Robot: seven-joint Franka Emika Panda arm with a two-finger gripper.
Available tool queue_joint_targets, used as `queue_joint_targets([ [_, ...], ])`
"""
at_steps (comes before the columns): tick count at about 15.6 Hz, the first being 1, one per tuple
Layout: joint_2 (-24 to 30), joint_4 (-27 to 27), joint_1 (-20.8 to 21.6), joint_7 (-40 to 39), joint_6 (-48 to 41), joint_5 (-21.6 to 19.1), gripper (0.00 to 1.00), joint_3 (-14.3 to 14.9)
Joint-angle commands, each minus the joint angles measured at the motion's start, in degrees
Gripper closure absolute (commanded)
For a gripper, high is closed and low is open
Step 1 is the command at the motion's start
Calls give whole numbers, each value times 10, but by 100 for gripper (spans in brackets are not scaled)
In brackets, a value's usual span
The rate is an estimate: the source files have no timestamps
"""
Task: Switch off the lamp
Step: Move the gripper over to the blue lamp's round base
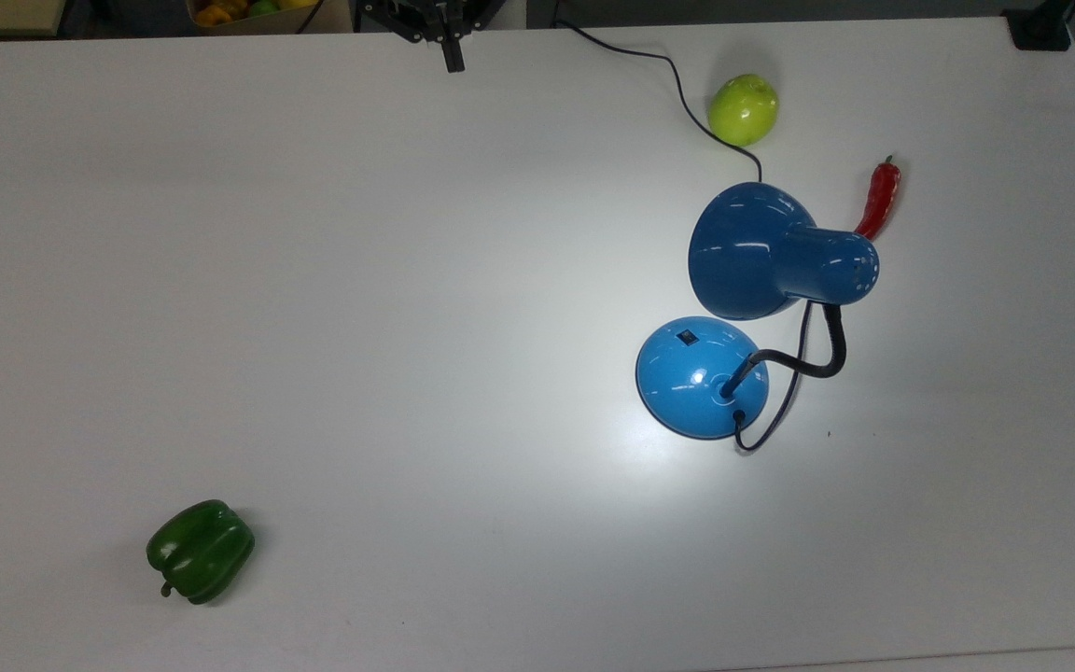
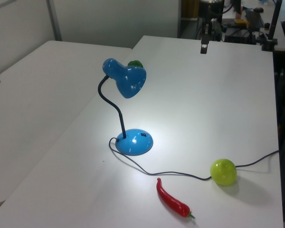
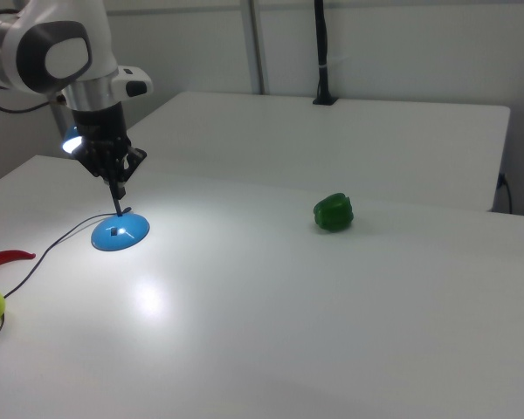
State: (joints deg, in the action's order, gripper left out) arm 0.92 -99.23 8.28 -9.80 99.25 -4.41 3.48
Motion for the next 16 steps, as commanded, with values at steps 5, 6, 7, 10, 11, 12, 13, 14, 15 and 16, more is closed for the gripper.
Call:
queue_joint_targets([
  [5, -22, -49, 5, -10, 101, -8, 100, -51],
  [6, -30, -51, 5, -9, 111, -8, 100, -59],
  [7, -35, -57, 5, -9, 124, -9, 100, -66],
  [10, -46, -87, 6, -5, 186, -8, 100, -87],
  [11, -53, -93, 6, -4, 205, -9, 100, -93],
  [12, -60, -97, 6, -4, 220, -8, 100, -96],
  [13, -65, -98, 6, -4, 227, -8, 100, -99],
  [14, -72, -97, 6, -4, 231, -9, 100, -101],
  [15, -80, -98, 7, -4, 246, -9, 100, -102],
  [16, -87, -102, 14, -3, 267, -9, 100, -102],
])
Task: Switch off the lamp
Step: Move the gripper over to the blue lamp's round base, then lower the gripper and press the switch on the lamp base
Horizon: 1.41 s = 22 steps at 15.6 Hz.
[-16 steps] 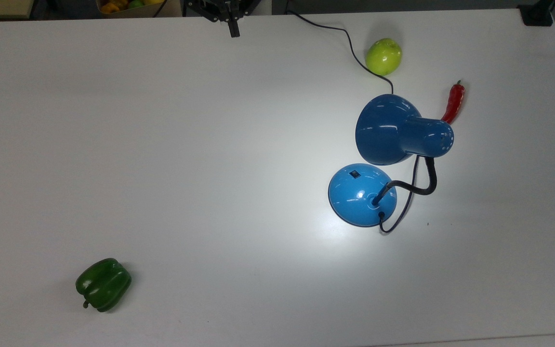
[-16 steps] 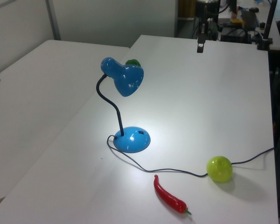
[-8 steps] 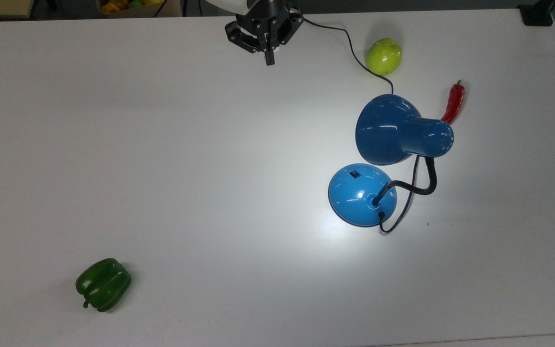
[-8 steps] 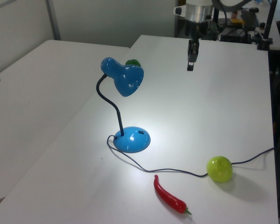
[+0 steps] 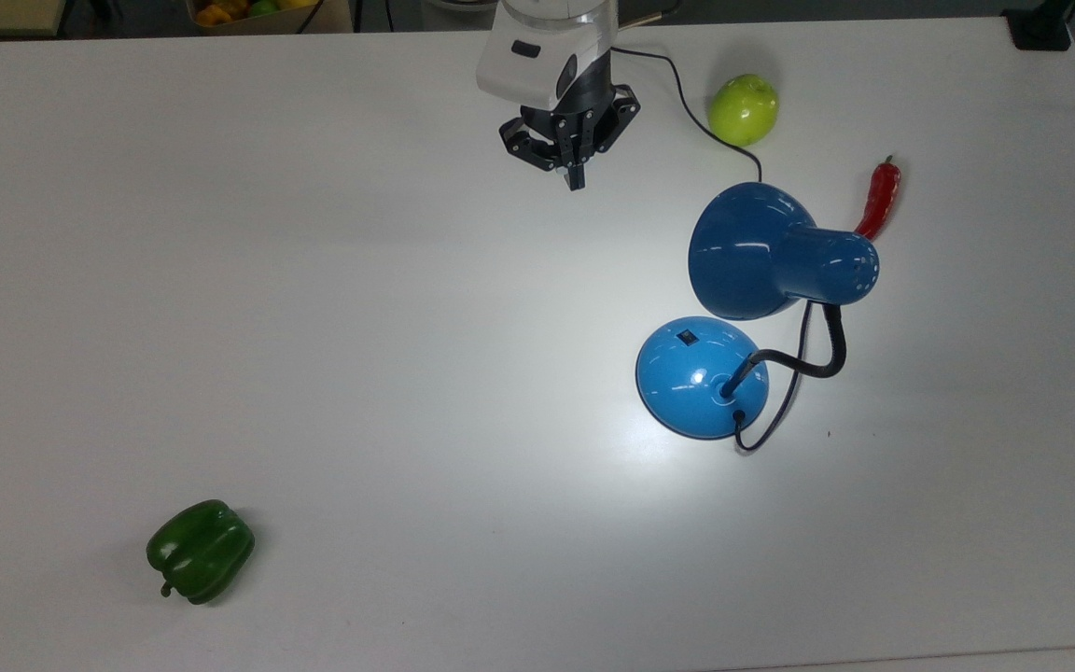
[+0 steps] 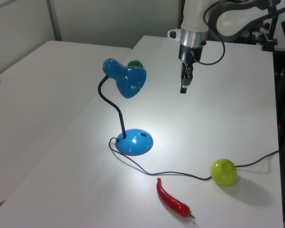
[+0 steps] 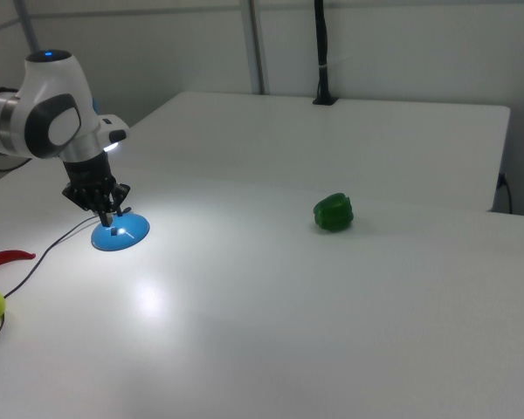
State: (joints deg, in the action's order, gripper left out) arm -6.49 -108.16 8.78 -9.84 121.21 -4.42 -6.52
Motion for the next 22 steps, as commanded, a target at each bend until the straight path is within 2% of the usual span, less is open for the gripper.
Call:
queue_joint_targets([
  [1, -19, -22, 19, -2, 72, -9, 100, -2],
  [8, -81, -35, 55, 31, 202, -8, 100, -2],
  [15, -122, -33, 63, 32, 311, -9, 100, -2],
  [22, -149, -27, 70, 32, 382, -10, 100, -2],
])
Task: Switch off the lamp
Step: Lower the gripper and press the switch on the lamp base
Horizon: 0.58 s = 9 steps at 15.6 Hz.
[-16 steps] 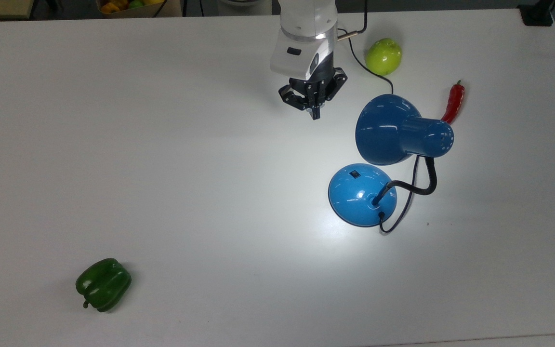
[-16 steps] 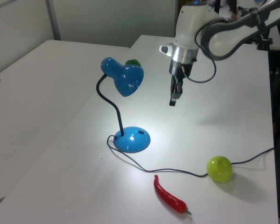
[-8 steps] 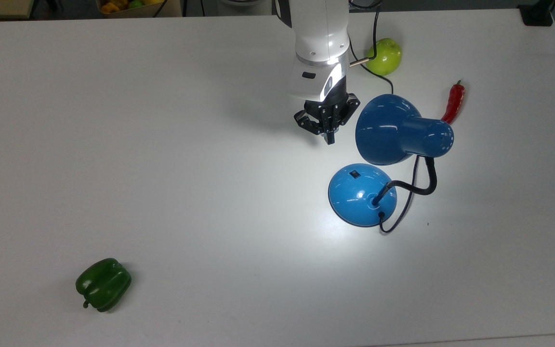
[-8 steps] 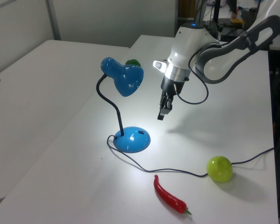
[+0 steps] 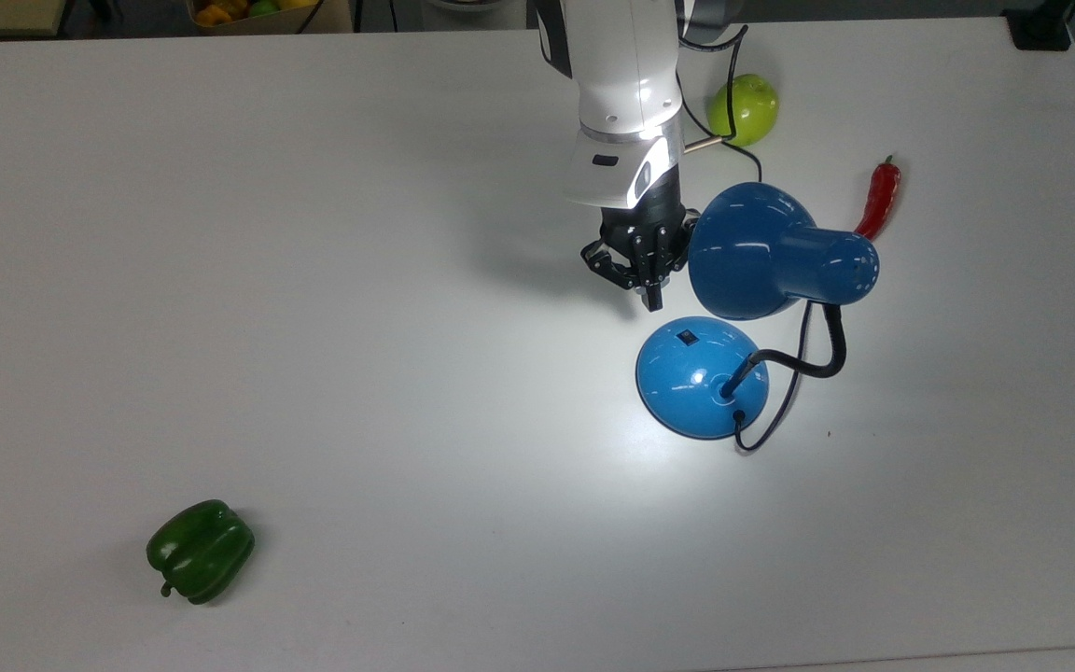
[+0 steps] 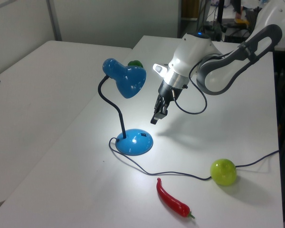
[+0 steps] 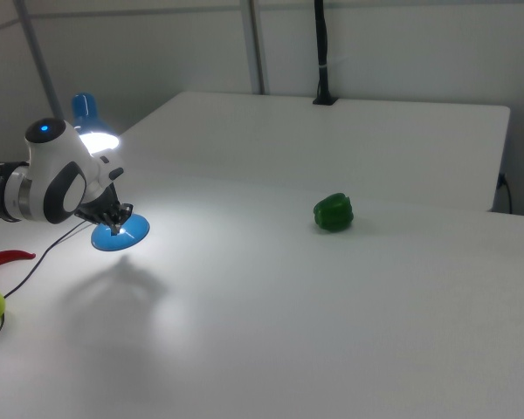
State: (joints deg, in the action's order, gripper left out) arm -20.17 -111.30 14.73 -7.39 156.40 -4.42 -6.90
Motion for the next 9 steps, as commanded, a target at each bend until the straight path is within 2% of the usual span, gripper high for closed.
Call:
queue_joint_targets([
  [1, -18, 8, 14, 8, 32, -10, 100, 1],
  [9, -45, 27, 23, 8, 70, -10, 100, 1],
])
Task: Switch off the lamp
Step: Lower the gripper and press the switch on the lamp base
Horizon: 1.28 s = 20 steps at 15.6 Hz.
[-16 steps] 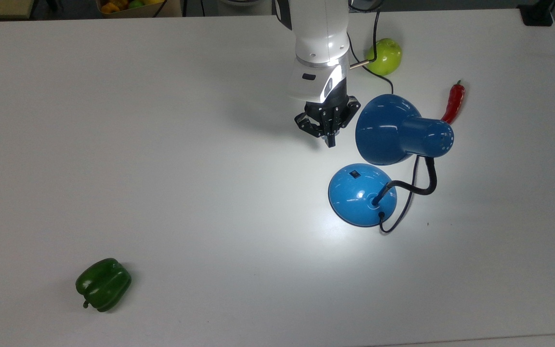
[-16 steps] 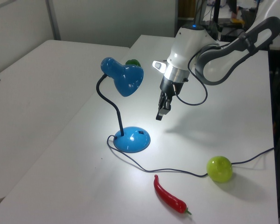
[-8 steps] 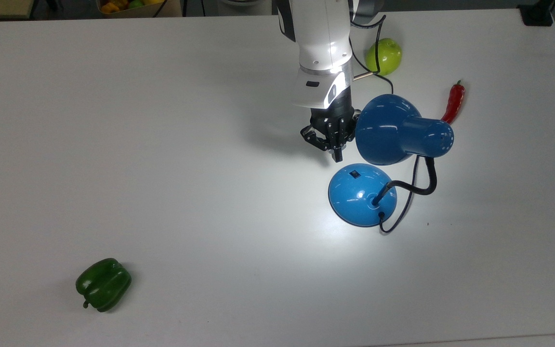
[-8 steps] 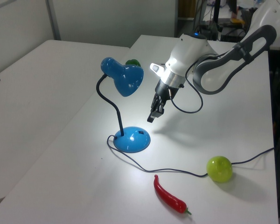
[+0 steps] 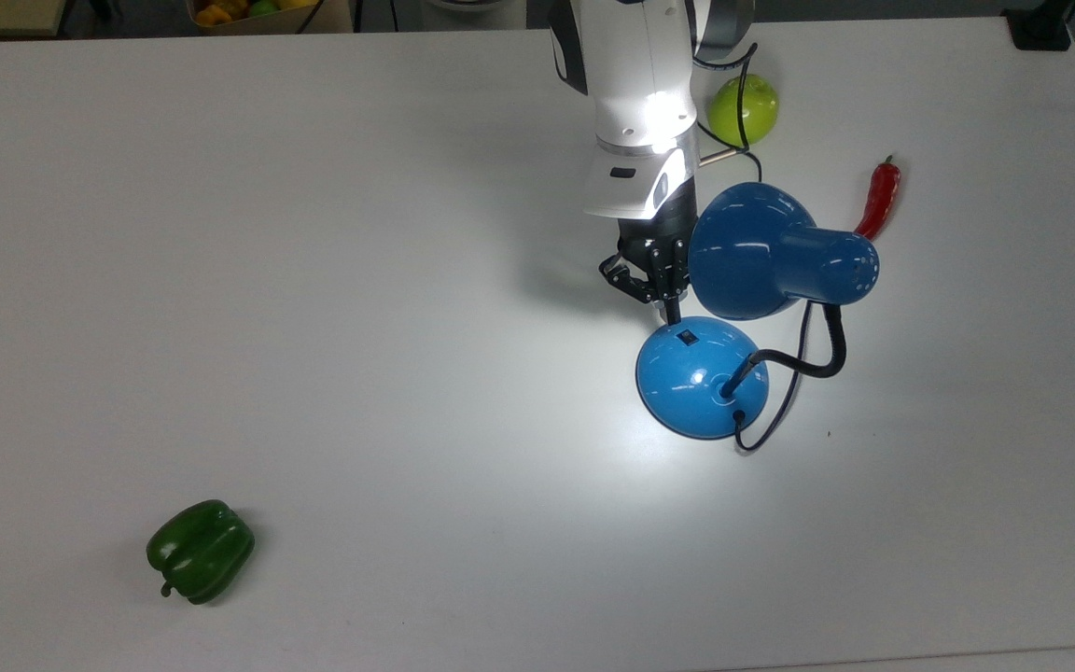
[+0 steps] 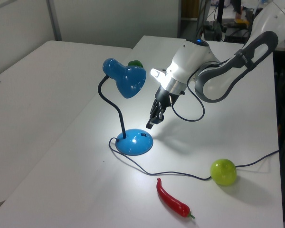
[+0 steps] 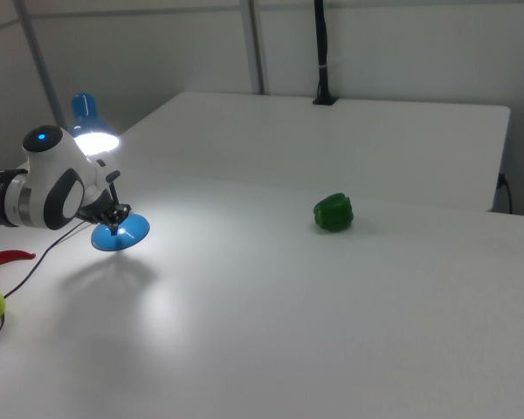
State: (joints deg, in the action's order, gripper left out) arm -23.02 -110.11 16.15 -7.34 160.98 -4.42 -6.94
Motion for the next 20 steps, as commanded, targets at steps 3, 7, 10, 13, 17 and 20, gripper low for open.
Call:
queue_joint_targets([
  [3, -30, 26, 12, 7, 25, -9, 100, 2],
  [7, -38, 31, 13, 7, 25, -4, 100, 2],
  [10, -40, 30, 13, 7, 38, -3, 100, 2],
  [13, -47, 28, 14, 7, 57, -1, 100, 2],
  [17, -47, 19, 14, 6, 55, 0, 100, 2],
  [20, -45, 10, 14, 4, 50, 0, 100, 2],
])
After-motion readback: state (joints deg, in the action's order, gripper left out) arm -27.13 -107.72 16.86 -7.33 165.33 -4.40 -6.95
